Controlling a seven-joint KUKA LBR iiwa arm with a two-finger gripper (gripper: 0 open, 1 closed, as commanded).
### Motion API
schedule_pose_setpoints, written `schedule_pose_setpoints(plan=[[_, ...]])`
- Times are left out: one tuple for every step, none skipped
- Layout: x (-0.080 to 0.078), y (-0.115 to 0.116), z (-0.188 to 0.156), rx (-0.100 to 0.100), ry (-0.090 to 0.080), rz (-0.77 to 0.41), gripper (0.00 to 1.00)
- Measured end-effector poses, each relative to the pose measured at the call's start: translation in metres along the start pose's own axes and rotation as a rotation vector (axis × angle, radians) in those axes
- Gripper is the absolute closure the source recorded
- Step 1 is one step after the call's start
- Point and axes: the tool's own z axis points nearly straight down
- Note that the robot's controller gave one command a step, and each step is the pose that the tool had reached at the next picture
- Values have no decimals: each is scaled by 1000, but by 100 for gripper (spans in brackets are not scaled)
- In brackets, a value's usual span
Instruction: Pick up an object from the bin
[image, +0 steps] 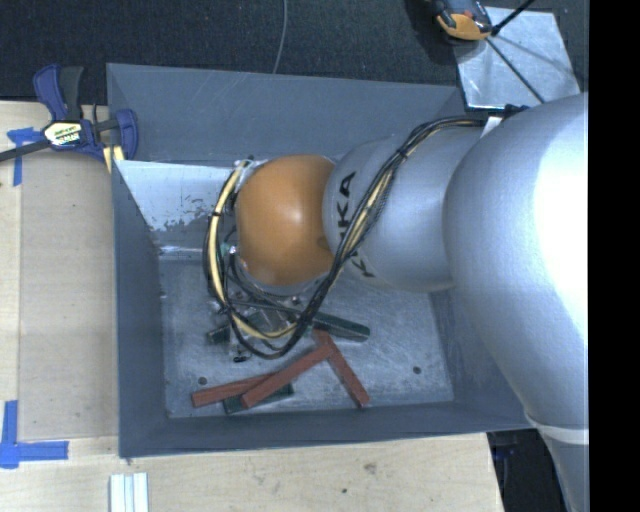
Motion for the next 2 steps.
schedule_pose_setpoints(plan=[[-1,0,-10,1,-4,1,100],[-1,0,-17,1,-5,1,100]])
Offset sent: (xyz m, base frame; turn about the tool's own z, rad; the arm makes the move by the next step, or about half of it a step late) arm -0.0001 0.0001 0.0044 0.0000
